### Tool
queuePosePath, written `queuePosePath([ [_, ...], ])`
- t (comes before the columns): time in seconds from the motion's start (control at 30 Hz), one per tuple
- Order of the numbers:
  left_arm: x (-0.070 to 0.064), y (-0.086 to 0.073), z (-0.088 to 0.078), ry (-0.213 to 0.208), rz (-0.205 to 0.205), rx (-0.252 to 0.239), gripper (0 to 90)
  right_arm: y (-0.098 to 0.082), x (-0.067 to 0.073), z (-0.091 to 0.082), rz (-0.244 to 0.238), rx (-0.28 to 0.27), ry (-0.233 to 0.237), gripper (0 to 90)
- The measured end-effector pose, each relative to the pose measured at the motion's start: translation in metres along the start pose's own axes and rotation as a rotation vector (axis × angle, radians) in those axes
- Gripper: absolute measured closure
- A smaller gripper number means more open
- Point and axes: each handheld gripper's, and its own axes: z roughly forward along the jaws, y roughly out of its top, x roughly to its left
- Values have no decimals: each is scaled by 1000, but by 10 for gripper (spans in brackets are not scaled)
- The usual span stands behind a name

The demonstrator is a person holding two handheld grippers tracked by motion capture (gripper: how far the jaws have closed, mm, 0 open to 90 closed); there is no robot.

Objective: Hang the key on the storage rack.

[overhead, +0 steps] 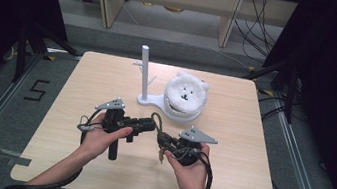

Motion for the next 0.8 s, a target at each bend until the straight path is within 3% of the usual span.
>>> queuePosePath([
  [0.27,0,2,-1,-19,-9,-3,757,-1,1,0,-2,9,-7,797],
  [0.33,0,2,-1,-28,-4,-7,775,-1,3,1,12,4,-1,797],
  [0.5,-1,3,-1,-24,10,-2,799,0,3,1,-16,2,2,797],
  [0.53,-2,3,-1,-23,9,-1,802,-1,4,0,4,7,-3,797],
  [0.67,-2,3,-2,-26,7,2,817,-1,5,0,3,9,-8,797],
  [0.8,-5,4,-3,-29,26,2,839,-2,5,2,-17,6,3,797],
])
